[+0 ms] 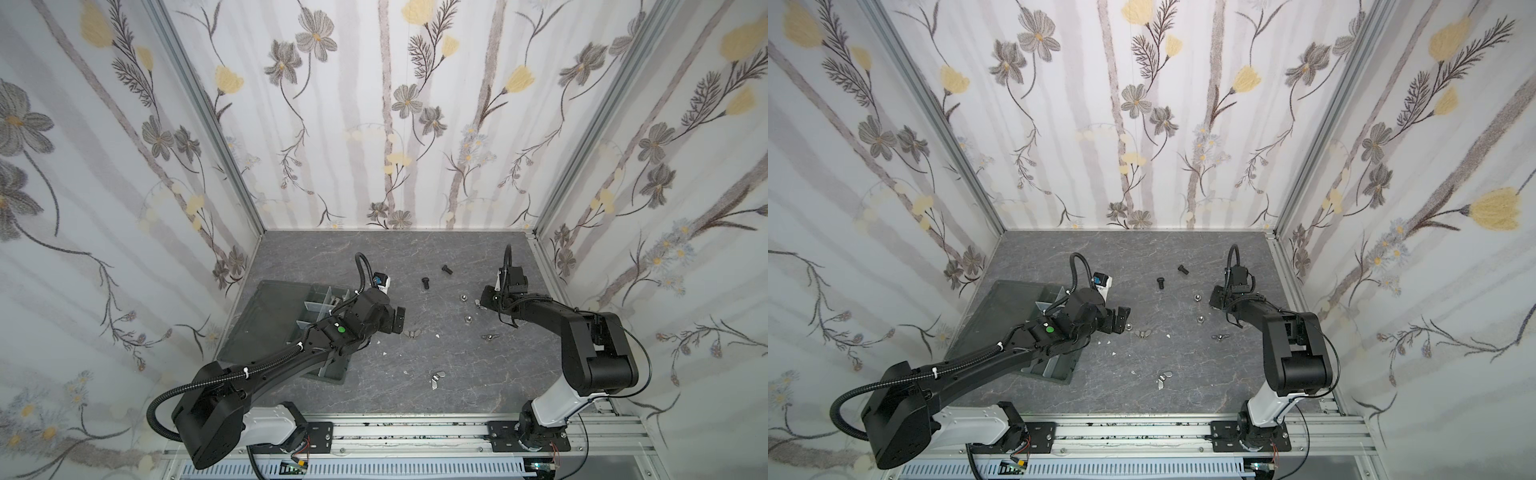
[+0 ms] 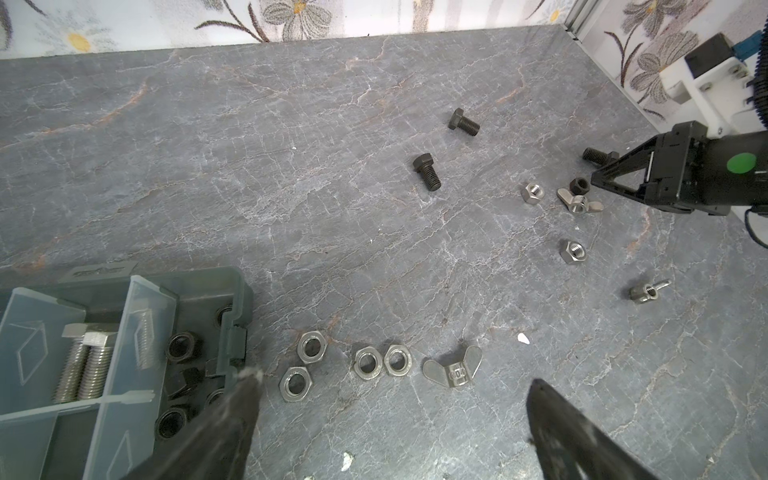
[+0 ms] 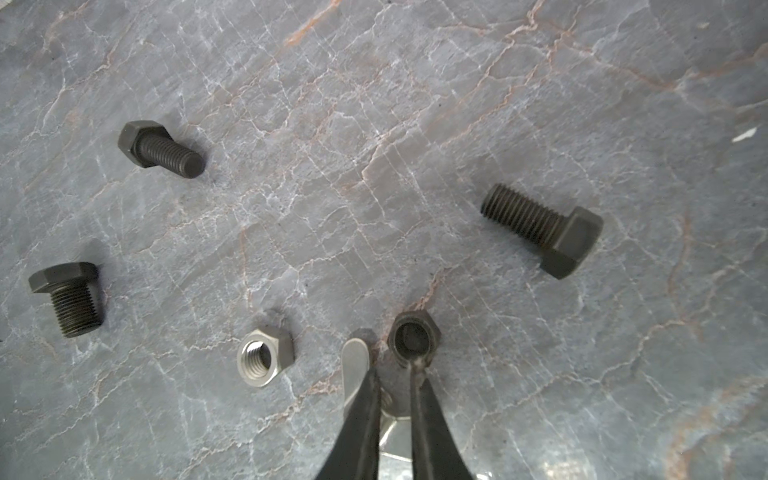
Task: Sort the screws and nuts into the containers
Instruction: 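Lower the right gripper onto another black hex nut and close on it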
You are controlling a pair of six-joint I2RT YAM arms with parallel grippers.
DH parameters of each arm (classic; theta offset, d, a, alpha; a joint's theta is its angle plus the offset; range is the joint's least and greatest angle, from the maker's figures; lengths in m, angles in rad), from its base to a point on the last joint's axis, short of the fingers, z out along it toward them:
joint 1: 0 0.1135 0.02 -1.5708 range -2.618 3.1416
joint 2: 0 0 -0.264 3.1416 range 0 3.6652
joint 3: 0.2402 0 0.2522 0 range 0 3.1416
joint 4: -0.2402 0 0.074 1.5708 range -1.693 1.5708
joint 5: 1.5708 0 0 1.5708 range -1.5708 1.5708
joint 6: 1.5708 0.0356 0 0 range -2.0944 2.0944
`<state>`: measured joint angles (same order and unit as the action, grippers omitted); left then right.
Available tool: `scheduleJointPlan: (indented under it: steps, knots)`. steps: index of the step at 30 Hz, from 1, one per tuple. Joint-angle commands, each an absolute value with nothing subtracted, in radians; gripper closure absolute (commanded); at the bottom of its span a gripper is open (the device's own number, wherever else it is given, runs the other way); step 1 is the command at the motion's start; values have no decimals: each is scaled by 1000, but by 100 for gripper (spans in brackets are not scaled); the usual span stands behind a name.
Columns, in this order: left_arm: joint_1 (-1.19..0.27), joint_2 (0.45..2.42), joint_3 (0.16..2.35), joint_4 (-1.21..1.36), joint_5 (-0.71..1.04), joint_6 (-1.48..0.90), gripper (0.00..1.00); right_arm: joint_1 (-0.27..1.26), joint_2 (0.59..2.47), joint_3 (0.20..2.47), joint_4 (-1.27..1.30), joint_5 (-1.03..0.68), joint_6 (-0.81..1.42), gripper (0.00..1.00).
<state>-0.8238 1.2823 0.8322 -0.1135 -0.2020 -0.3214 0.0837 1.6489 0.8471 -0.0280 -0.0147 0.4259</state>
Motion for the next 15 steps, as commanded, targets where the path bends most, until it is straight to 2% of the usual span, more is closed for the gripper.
scheduleJointPlan:
  steps: [1, 4, 15]
  knots:
    - [-825, 1281, 825, -84, -206, -325, 0, 77, 1659, 855, -25, 16, 426, 78]
    - [-825, 1282, 821, -81, -210, -324, 0, 77, 1679, 873, -29, 17, 426, 71]
    - [-824, 1278, 808, -78, -219, -320, 0, 77, 1744, 904, -31, 21, 425, 62]
